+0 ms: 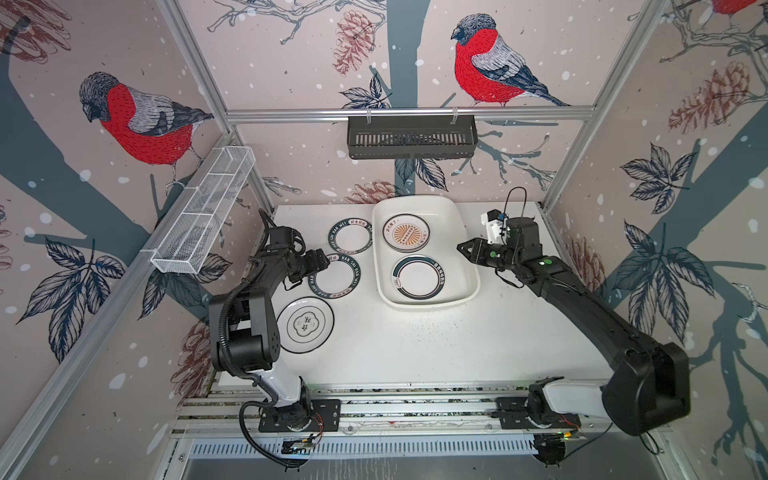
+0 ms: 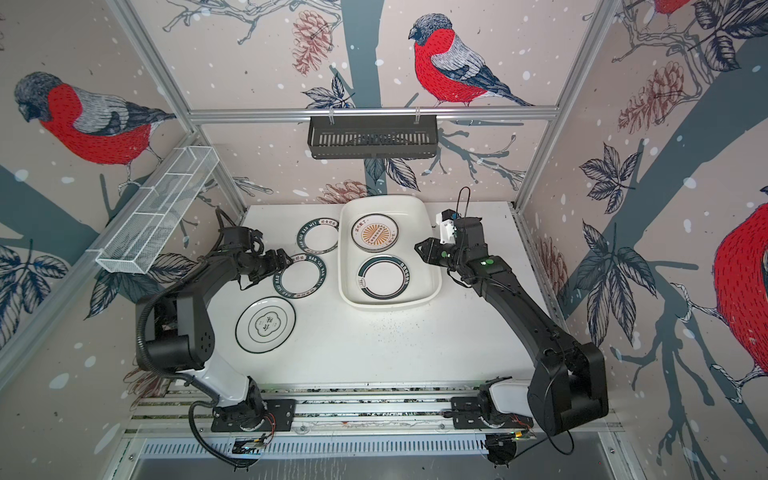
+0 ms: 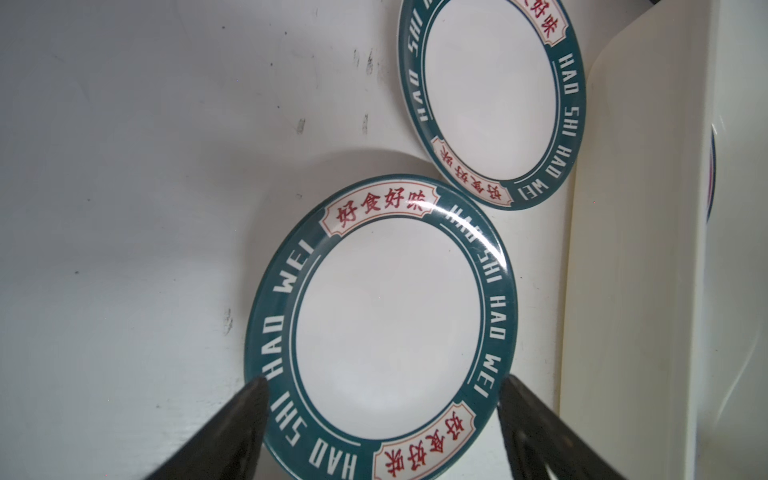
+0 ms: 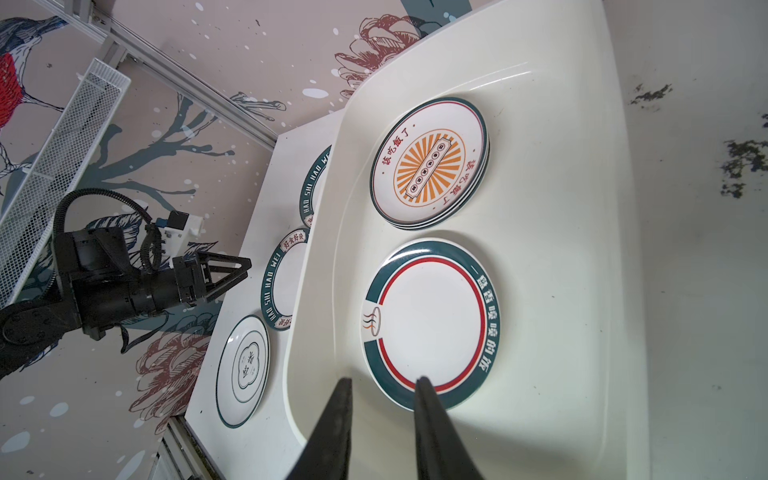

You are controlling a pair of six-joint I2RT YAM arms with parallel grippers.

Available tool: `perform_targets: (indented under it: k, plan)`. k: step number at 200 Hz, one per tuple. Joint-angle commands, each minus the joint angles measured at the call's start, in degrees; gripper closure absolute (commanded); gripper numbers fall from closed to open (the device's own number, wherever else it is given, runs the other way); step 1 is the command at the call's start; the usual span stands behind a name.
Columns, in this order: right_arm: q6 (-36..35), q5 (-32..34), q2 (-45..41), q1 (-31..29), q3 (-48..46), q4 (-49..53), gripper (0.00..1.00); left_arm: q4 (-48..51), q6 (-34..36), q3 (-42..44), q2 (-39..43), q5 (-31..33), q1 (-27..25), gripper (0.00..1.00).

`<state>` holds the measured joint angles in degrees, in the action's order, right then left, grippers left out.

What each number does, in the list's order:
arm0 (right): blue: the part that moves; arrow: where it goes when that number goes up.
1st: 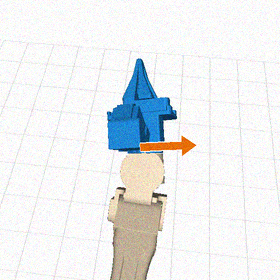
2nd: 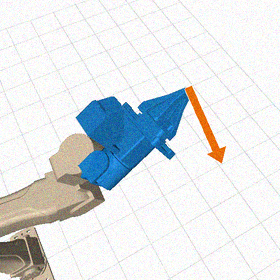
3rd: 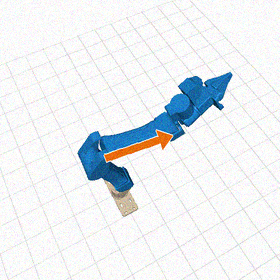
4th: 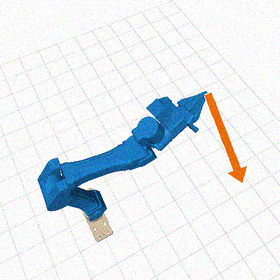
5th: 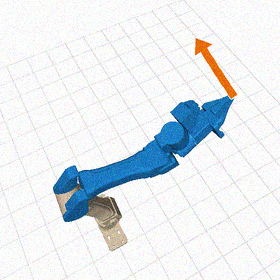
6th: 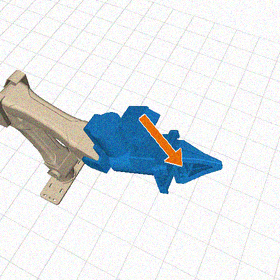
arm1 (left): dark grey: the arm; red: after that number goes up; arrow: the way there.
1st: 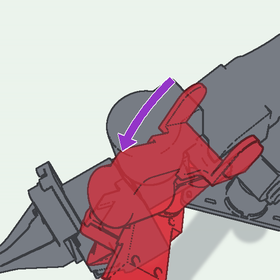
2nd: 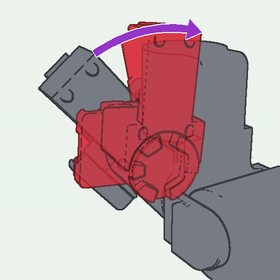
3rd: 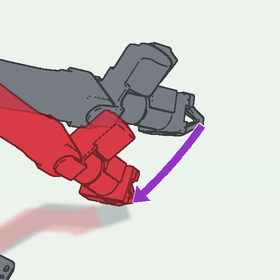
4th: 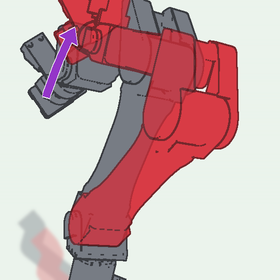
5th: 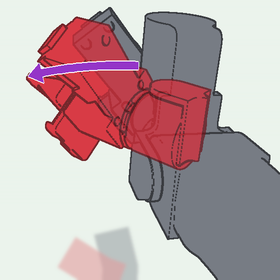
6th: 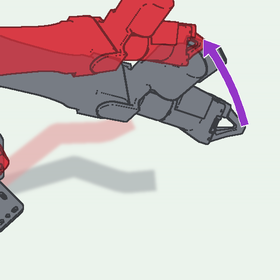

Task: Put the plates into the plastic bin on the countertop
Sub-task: 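Move the left gripper down toward the green-rimmed plates while the right gripper hovers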

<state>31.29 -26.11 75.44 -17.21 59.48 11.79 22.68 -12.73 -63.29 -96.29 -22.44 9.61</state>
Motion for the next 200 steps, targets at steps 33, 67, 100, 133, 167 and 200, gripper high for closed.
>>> perform_targets:
  k: [33,67,100,133,167,200]
  plan:
    - [0.0,-0.6,-0.2,0.2,-0.6,-2.0,0.72,0.6,3.8,0.1,-2.6,-4.3,2.3,0.15]
    - [0.6,-0.9,0.1,0.1,-0.7,-2.5,0.72,1.1,4.3,-0.5,-4.3,-3.0,2.9,0.15]
    - [0.7,-0.8,-0.2,0.2,-0.7,-2.5,0.72,1.2,3.8,-0.5,-6.0,-2.9,4.1,0.16]
    - [0.7,-0.7,-0.3,0.2,-1.0,-2.5,0.72,1.0,3.9,-1.1,-7.8,-3.2,4.3,0.18]
    - [0.9,-0.6,-0.5,0.2,-1.1,-2.6,0.73,1.0,3.9,-2.0,-9.8,-4.8,4.3,0.21]
    - [1.0,-0.7,-0.4,0.2,-1.3,-2.8,0.73,0.5,4.9,-1.7,-10.3,-7.1,4.3,0.26]
